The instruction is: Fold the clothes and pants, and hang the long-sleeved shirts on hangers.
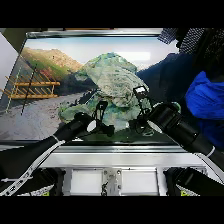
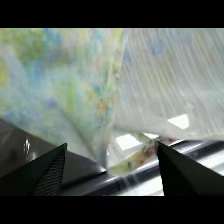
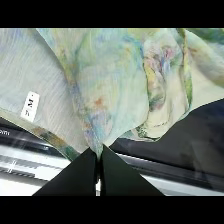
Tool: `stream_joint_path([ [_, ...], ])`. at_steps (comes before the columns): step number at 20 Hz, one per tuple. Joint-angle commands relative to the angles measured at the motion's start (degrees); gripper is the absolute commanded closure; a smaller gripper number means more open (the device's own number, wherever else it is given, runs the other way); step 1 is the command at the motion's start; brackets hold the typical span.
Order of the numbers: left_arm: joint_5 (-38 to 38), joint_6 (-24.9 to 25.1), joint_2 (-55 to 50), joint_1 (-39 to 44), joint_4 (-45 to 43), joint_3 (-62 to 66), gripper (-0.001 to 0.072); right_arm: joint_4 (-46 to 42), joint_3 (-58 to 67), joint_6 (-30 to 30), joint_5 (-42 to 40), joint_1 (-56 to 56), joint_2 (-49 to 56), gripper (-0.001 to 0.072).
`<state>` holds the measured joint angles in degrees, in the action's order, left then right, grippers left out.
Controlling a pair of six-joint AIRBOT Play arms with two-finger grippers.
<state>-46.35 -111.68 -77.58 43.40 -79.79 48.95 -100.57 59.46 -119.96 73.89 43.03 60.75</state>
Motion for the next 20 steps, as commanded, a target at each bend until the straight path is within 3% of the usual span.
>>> stream_joint_path([
  [1,-2.6,-2.1,-5.2,0.9,-3.0,3.3,0.0114,0.4,0.1,0.0,0.3,0.0,-1.5,0.0699],
  [6,-2.9,-2.8,-4.5,-2.6,-3.8,2.5,0.0116,0.5,0.1,0.0,0.8,0.0,-1.5,0.0698],
  [8,-1.4,-2.8,-3.0,-4.0,-3.7,0.5,0.0319,0.5,0.1,0.0,0.7,0.0,-1.5,0.0698],
  [16,6.0,-5.8,-1.3,-4.7,-2.6,-2.9,0.0335,1.7,0.1,0.0,0.8,0.0,-1.5,0.0699],
  [17,6.6,-6.2,-1.3,-4.7,-2.7,-2.9,0.0491,1.8,0.1,0.0,0.7,0.0,-1.5,0.0699],
  [18,7.4,-6.2,-1.3,-4.7,-2.7,-2.9,0.0696,1.9,0.1,-0.1,0.7,0.0,-1.5,0.0699],
  [20,8.3,-6.2,-1.3,-4.7,-2.7,-2.9,0.0698,1.9,0.1,-0.5,0.8,0.0,-1.5,0.0699],
])
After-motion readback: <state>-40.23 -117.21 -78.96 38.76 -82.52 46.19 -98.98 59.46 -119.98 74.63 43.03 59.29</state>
